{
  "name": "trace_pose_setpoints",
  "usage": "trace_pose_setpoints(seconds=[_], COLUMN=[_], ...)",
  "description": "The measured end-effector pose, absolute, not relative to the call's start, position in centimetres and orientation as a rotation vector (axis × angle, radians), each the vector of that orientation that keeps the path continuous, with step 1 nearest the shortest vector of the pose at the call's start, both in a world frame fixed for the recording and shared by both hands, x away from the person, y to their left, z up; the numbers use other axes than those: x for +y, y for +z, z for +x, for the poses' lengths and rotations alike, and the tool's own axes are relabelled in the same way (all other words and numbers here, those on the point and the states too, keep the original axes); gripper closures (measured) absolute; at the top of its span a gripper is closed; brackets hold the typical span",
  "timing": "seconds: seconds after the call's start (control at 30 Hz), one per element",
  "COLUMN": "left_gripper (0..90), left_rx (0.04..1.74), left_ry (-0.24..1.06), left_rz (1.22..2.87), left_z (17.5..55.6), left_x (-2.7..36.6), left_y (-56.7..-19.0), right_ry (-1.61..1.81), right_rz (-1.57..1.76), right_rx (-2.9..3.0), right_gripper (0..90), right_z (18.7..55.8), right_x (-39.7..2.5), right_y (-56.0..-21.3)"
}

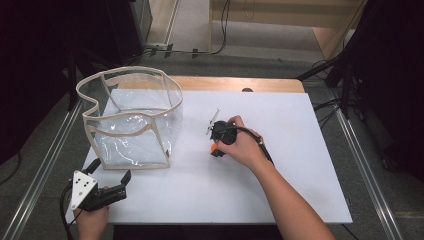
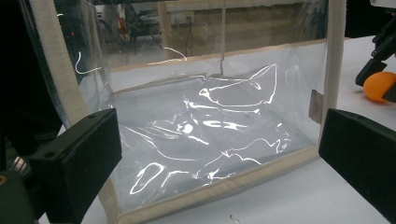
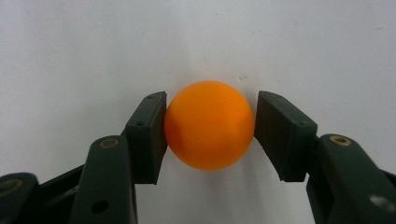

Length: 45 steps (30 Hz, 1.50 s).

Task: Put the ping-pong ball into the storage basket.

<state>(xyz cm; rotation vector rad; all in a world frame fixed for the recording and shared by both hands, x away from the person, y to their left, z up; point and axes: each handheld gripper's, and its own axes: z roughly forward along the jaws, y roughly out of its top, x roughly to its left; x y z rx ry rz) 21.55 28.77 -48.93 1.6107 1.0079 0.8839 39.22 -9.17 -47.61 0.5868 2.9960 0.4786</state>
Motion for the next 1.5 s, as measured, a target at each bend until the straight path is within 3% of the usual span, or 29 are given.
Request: trace_pose_setpoints(seconds=[0.3,1.5], left_gripper=[0.0,0.0], left_rx=[1.008,1.006], left_ry=[0.884,0.885], left_rz=[1.611,1.616], left_z=[21.6,21.6], left_x=[28.8,28.7], left_y=[-48.9,-48.9], right_ry=[0.451,0.496], right_rz=[0.576,0.493], right_rx=[3.007,3.077], right_gripper=[47.7,48.0], right_z=[39.2,39.9], right_x=[-8.9,-8.2], right_y=[-47.9,-45.0])
